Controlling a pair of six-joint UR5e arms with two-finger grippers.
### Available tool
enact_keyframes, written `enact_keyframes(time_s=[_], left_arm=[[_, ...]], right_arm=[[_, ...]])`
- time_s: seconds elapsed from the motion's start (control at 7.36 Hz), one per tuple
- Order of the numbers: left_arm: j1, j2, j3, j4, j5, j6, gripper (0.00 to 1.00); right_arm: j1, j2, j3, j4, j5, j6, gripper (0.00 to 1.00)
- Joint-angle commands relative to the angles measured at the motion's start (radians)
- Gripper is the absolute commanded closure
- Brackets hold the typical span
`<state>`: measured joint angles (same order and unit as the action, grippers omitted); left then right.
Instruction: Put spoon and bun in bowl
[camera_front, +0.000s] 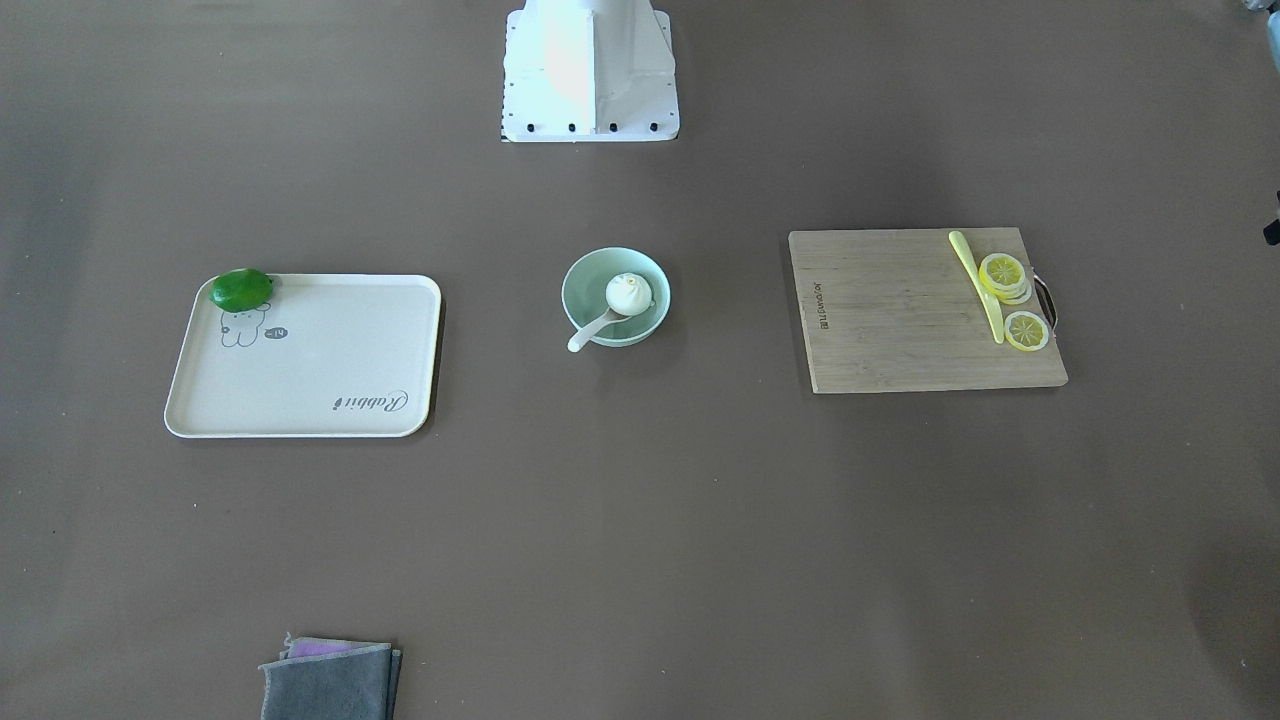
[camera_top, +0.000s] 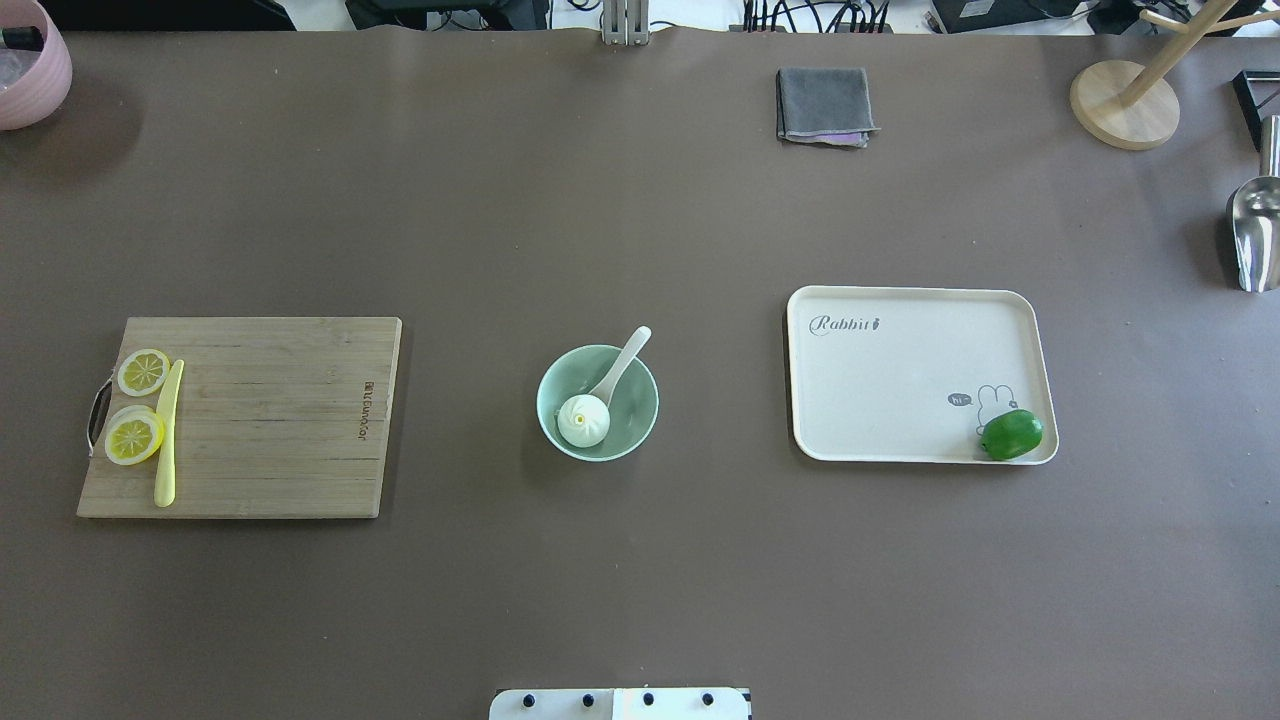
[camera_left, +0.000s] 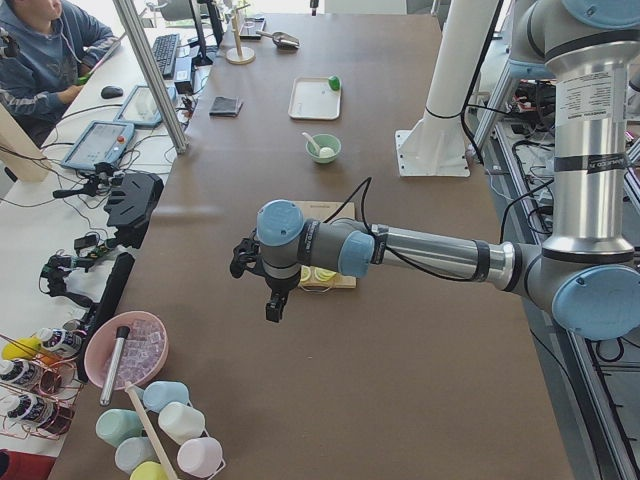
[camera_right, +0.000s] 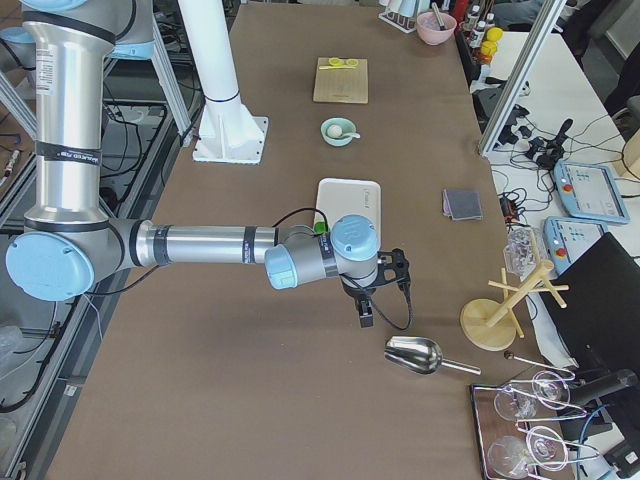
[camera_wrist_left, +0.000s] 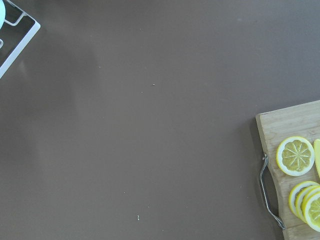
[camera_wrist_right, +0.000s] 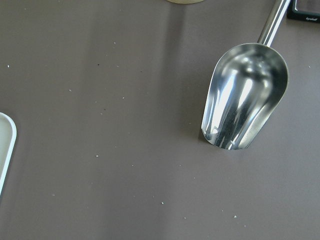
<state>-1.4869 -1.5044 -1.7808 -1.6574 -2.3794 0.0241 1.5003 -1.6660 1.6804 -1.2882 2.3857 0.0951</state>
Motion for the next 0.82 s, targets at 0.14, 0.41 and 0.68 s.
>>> enact_keyframes(time_s=[0.14, 0.41, 0.68], left_arm=[[0.002, -0.048, 0.041, -0.004, -0.001, -0.001, 0.02], [0.002, -0.066, 0.044, -0.001, -0.001, -0.004, 0.02], [0.002, -0.083, 0.05, 0.004, -0.003, -0.006, 0.02]], right_arm=[[-0.015, 0.011, -0.004, 0.0, -0.002, 0.0, 0.0], [-0.018, 0.022, -0.004, -0.002, -0.002, 0.0, 0.0], [-0.032, 0.031, -0.002, 0.0, -0.003, 0.0, 0.0]])
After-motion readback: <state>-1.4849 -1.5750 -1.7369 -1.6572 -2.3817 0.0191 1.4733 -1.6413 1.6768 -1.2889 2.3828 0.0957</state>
